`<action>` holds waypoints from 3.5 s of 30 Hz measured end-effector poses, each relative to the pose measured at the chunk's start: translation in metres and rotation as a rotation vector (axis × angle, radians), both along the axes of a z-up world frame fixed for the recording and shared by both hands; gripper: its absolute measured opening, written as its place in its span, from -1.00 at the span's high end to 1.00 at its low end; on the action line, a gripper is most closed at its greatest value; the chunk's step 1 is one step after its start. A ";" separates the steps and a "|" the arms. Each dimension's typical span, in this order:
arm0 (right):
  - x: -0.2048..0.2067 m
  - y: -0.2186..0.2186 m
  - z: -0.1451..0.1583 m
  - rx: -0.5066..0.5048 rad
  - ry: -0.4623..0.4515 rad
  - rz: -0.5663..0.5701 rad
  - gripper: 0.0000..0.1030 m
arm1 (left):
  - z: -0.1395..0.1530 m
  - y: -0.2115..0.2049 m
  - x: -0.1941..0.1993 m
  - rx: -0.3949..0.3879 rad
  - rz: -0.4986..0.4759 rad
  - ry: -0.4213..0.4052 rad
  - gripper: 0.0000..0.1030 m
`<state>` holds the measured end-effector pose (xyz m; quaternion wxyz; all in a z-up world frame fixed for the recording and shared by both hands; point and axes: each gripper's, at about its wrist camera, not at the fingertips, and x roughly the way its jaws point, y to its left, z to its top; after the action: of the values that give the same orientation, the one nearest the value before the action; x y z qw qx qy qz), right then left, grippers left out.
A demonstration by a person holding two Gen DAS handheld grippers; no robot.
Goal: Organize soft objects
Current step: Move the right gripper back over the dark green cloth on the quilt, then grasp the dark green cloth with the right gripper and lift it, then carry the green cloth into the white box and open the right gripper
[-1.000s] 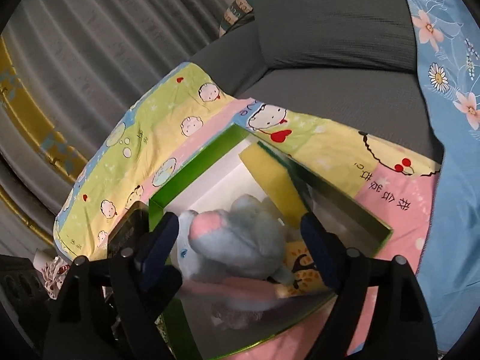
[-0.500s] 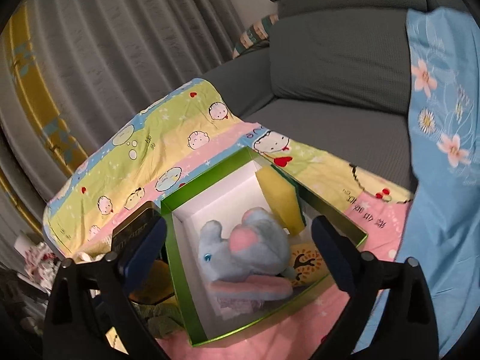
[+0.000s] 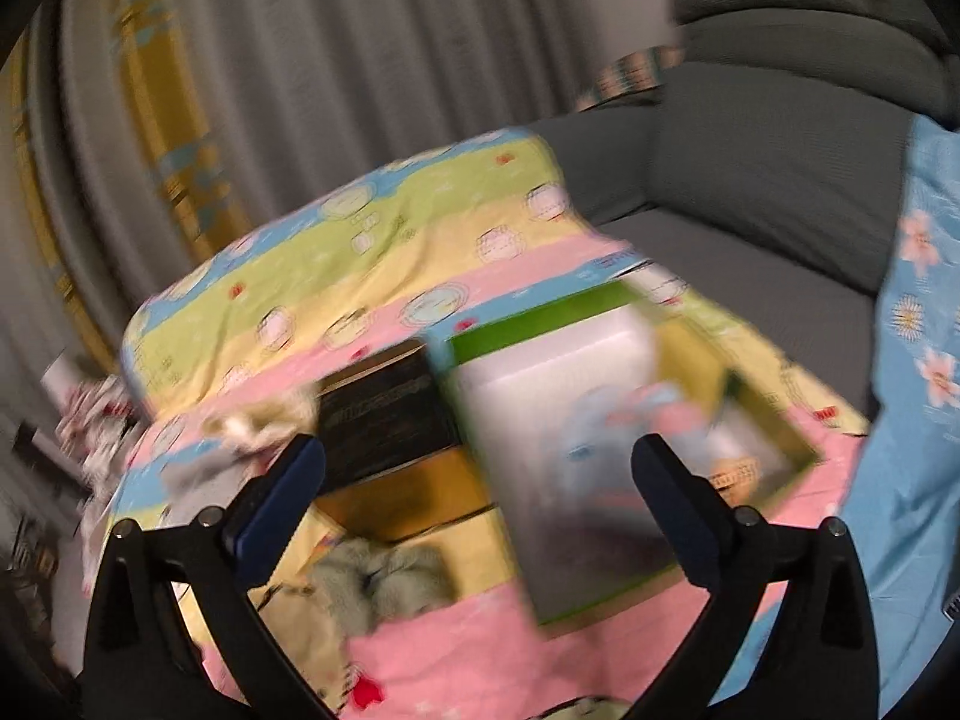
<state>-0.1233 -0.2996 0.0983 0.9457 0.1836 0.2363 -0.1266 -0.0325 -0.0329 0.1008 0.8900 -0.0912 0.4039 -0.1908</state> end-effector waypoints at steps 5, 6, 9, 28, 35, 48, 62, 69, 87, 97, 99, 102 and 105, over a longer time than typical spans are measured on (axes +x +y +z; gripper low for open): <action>0.043 0.035 -0.025 0.011 0.118 0.167 -0.98 | -0.037 0.033 0.007 0.018 0.124 0.085 -0.88; 0.053 0.042 -0.033 0.010 0.148 0.190 -0.98 | -0.040 0.036 0.009 0.023 0.131 0.100 -0.88; 0.078 0.056 -0.058 0.007 0.232 0.245 -0.95 | -0.038 0.046 0.008 0.028 0.160 0.092 -0.88; 0.070 0.085 -0.057 0.157 0.186 0.455 0.74 | -0.025 0.070 0.007 0.071 0.224 0.048 -0.88; 0.091 0.166 -0.080 0.277 0.270 0.742 0.68 | -0.025 0.081 0.008 0.088 0.269 0.050 -0.88; 0.090 0.150 -0.073 0.308 0.254 0.668 -0.58 | -0.037 0.072 0.010 -0.032 0.150 0.149 -0.88; 0.130 0.190 -0.132 0.309 0.427 0.693 0.09 | -0.066 0.052 0.021 -0.075 0.102 0.222 -0.07; 0.126 0.189 -0.135 0.343 0.443 0.737 0.44 | -0.061 0.042 0.016 -0.085 0.044 0.173 0.30; 0.054 0.099 -0.021 0.279 0.041 0.590 0.40 | 0.050 -0.054 -0.008 -0.085 -0.168 -0.157 0.30; 0.017 0.009 -0.007 0.309 -0.100 0.376 0.40 | 0.068 -0.143 -0.008 -0.106 -0.363 -0.241 0.30; 0.008 -0.008 -0.007 0.313 -0.122 0.322 0.40 | 0.068 -0.163 -0.008 -0.123 -0.417 -0.250 0.30; -0.004 -0.032 -0.010 0.319 -0.136 0.230 0.40 | 0.065 -0.191 -0.004 -0.145 -0.497 -0.233 0.30; -0.012 -0.058 -0.018 0.344 -0.138 0.143 0.40 | 0.058 -0.219 0.001 -0.152 -0.564 -0.197 0.30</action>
<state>-0.1351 -0.3578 0.0803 0.9209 0.3337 0.2014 -0.0041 -0.0311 -0.2516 0.1584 0.8276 -0.0227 0.3096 -0.4677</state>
